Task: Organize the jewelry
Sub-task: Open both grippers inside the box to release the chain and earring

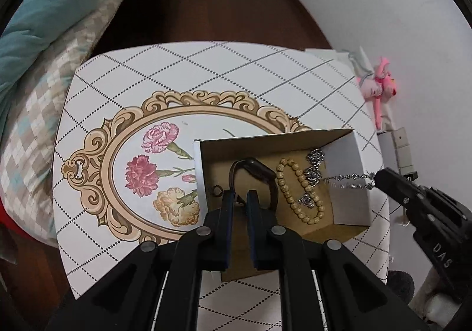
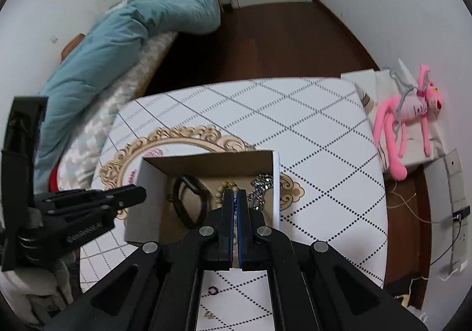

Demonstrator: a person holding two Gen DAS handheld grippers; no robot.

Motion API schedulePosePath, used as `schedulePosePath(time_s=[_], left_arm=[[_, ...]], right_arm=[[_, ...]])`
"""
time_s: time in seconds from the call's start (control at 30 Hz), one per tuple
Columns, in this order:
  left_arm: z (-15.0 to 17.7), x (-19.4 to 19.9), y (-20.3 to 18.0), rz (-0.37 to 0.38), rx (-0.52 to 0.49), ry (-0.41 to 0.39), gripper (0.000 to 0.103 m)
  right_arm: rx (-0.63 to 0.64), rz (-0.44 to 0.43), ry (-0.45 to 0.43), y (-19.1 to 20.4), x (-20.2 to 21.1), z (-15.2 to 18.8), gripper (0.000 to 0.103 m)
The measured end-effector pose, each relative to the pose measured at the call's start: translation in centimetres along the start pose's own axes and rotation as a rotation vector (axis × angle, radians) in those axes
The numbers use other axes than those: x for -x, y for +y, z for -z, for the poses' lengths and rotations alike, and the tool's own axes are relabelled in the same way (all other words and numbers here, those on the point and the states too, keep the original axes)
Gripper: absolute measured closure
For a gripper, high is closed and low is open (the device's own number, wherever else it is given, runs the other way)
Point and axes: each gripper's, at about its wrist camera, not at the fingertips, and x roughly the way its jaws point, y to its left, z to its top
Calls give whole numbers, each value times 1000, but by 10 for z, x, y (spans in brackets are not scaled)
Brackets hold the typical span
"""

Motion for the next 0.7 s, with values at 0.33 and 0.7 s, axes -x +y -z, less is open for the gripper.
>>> schedulePosePath(time_s=[0.33, 0.7], left_arm=[[-6, 14, 6, -132, 19, -64, 35], [24, 12, 10, -227, 12, -126, 0]], right_arm=[[20, 79, 63, -6, -10, 0, 60], [87, 233, 62, 0, -9, 18, 4]])
